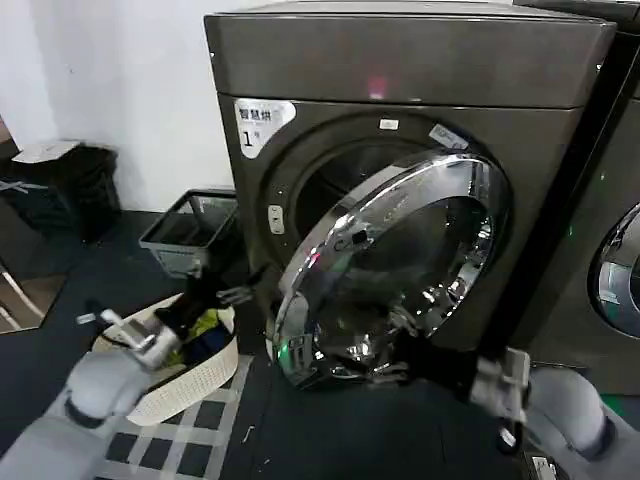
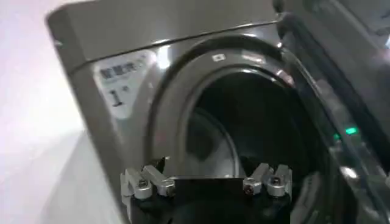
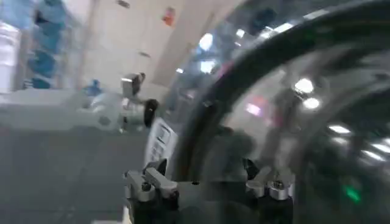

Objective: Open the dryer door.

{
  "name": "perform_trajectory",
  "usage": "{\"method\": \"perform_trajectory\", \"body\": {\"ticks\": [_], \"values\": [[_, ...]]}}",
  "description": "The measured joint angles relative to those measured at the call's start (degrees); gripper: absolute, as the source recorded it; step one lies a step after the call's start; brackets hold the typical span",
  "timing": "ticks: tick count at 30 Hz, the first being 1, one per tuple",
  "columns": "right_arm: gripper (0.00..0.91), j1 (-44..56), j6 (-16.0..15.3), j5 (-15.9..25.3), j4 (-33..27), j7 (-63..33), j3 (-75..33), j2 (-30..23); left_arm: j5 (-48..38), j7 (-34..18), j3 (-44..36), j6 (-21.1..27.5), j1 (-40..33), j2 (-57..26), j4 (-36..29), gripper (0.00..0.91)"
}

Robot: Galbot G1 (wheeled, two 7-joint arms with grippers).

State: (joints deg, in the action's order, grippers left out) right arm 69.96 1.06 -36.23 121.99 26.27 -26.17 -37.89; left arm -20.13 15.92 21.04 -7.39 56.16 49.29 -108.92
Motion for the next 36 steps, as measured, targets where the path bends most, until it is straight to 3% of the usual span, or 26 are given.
{"method": "perform_trajectory", "body": {"ticks": [7, 12, 20, 29, 36], "values": [[0.907, 21.65, 4.58, 2.27, 4.79, -0.85, -22.32, -8.36, 0.60, 1.11, -5.48, -1.30, -4.00, 1.56, 2.15, 0.907], [0.907, 34.70, 10.26, 5.36, 8.35, -3.68, -35.39, -17.75, 0.35, 1.93, -9.31, -2.49, -7.23, 2.58, 3.52, 0.907], [0.907, 44.88, 19.54, 12.16, 7.33, -12.12, -49.48, -34.41, 0.23, 2.36, -16.45, -4.18, -13.23, 5.20, 6.32, 0.907], [0.907, 44.77, 22.73, 15.06, 0.00, -21.57, -59.64, -48.13, -0.40, 2.54, -26.63, -6.71, -20.15, 8.82, 9.57, 0.907], [0.907, 42.60, 20.72, 15.34, -7.88, -26.87, -66.30, -52.10, -1.08, 2.53, -32.95, -8.37, -24.17, 11.37, 11.37, 0.907]]}}
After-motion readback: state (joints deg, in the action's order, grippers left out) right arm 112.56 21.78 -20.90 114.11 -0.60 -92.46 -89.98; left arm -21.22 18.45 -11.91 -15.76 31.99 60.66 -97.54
